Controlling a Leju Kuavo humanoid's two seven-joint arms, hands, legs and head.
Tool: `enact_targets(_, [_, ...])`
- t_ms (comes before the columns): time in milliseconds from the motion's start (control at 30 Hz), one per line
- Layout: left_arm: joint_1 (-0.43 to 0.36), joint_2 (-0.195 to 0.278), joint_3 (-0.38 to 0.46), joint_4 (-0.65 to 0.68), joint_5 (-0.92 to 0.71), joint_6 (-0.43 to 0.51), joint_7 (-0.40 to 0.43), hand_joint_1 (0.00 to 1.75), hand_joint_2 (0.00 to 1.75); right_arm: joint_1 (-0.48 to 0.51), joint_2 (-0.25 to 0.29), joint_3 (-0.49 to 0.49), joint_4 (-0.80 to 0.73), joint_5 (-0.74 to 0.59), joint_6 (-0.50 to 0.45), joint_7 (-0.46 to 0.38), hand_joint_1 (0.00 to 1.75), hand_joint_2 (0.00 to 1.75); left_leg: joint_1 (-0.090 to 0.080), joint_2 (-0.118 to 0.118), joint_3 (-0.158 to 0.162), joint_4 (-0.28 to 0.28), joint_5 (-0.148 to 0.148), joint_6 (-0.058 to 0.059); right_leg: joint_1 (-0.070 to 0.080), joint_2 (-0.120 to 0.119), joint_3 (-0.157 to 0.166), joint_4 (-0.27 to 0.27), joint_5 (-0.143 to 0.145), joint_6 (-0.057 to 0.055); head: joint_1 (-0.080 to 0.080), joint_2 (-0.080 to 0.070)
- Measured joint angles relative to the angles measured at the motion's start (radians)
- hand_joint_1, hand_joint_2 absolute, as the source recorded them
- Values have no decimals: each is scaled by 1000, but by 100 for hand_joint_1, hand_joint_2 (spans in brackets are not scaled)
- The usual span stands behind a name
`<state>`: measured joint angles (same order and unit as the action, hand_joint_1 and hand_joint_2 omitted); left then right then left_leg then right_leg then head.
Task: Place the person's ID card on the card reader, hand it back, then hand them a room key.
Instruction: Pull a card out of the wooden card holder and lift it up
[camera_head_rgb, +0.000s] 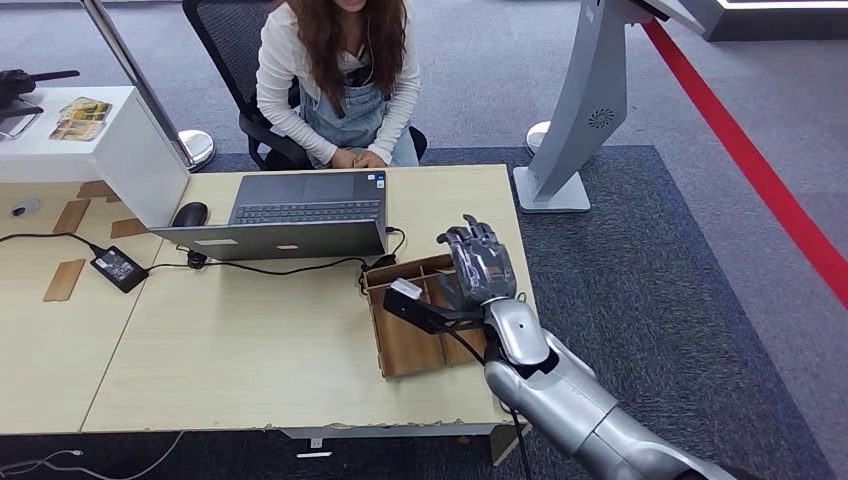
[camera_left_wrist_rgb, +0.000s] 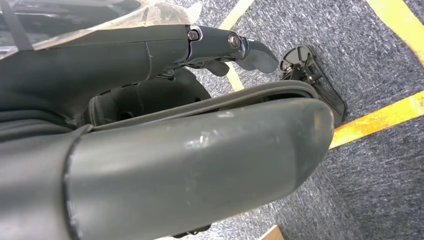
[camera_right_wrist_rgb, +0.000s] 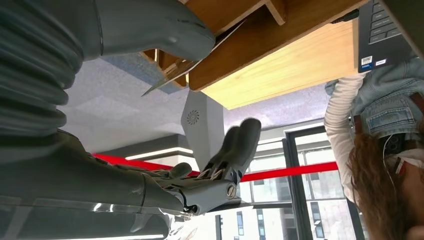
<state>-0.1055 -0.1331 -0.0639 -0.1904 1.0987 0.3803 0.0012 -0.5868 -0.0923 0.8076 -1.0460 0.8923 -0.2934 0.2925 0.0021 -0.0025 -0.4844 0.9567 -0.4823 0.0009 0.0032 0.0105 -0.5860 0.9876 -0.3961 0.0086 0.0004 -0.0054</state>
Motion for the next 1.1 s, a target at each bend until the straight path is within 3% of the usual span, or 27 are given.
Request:
enact_targets(333, [0, 0, 0, 0, 1, 0, 1, 0, 0, 0, -8, 1, 8, 6, 1, 3, 58, 175, 0, 0, 0, 0, 0, 0, 0, 0, 0, 0, 0, 0, 0, 0])
enact_targets(1100, [0, 4, 0, 0, 5, 0, 9, 0, 0, 6, -17, 3, 18, 39, 10, 14, 58, 175, 0, 0, 0, 0, 0, 0, 0, 0, 0, 0, 0, 0, 0, 0])
